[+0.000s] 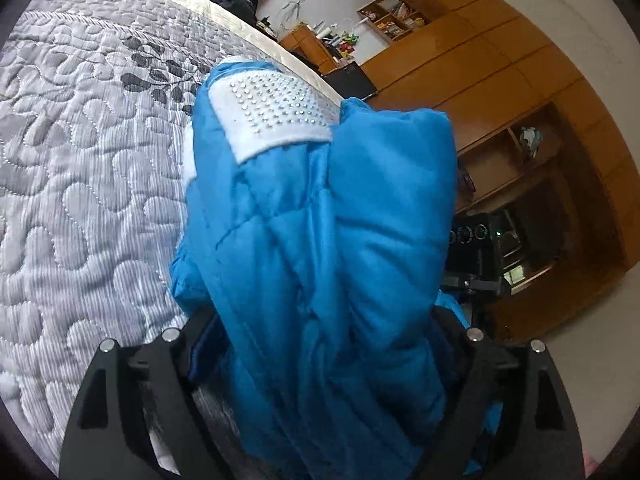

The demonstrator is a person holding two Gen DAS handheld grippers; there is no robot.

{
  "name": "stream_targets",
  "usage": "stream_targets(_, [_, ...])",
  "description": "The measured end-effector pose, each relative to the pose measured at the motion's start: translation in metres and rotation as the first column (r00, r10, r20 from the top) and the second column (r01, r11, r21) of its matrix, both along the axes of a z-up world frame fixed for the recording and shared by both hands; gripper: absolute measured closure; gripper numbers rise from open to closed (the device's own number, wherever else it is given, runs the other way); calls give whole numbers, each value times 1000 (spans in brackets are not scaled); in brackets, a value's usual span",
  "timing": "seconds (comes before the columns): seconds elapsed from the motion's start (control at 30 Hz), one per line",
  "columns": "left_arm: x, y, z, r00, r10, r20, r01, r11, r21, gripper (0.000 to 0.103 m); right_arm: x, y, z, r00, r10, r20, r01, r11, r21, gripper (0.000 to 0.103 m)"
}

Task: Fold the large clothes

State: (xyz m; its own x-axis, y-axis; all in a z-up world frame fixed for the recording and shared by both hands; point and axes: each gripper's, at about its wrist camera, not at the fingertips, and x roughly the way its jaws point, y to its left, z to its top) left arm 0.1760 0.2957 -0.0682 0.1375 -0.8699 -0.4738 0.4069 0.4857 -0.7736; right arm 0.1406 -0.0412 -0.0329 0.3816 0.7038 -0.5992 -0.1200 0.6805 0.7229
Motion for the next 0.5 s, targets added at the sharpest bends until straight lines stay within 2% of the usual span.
stream_targets(0.1, [-10, 10, 16, 998, 47, 33, -48, 997, 53, 16, -12, 13, 20, 999, -27, 23, 29, 996, -82, 10])
stream_targets(0.2, [-30, 27, 38, 991, 90, 104, -101, 989, 107, 16, -32, 20, 37, 997, -56, 50, 64, 984, -166, 8])
stream_targets(0.3, [-49, 44, 62, 978, 127, 164, -146, 983, 108, 16, -53, 27, 48, 995, -78, 54, 87, 978, -192, 6])
stream_targets(0.37, [-64, 51, 82, 964, 155, 216, -180, 978, 102, 14, -66, 16, 52, 995, -85, 56, 94, 976, -195, 6])
stream_targets(0.5, [-91, 49, 102, 948, 145, 282, -179, 979, 99, 12, -93, 11, 56, 994, -94, 53, 103, 971, -214, 6])
